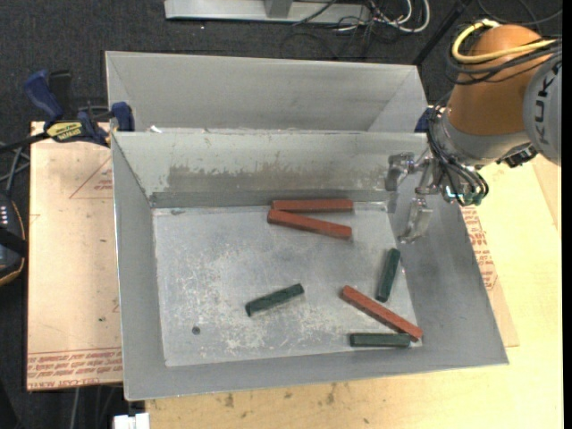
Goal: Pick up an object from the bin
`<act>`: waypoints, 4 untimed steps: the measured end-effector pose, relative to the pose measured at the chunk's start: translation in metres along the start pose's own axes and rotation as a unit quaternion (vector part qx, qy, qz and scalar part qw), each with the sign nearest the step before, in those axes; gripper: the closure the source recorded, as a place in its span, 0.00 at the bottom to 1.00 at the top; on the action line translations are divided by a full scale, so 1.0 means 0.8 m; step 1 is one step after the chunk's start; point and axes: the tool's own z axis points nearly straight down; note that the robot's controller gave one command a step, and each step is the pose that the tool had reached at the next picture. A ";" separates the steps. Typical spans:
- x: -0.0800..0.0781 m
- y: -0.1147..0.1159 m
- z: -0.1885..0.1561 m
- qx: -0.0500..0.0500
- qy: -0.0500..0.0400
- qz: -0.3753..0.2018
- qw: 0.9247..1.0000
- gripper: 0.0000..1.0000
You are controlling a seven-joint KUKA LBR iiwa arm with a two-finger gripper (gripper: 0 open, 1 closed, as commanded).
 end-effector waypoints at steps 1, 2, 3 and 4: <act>-0.002 0.000 -0.006 0.001 -0.004 -0.001 1.000 0.00; 0.026 -0.006 0.065 0.001 -0.006 0.011 1.000 0.00; 0.033 0.007 0.128 0.000 -0.004 0.052 0.999 0.00; 0.096 -0.003 0.139 0.000 -0.005 0.011 1.000 0.00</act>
Offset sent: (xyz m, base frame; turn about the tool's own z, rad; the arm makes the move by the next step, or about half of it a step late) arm -0.0462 -0.0109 -0.1112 0.0489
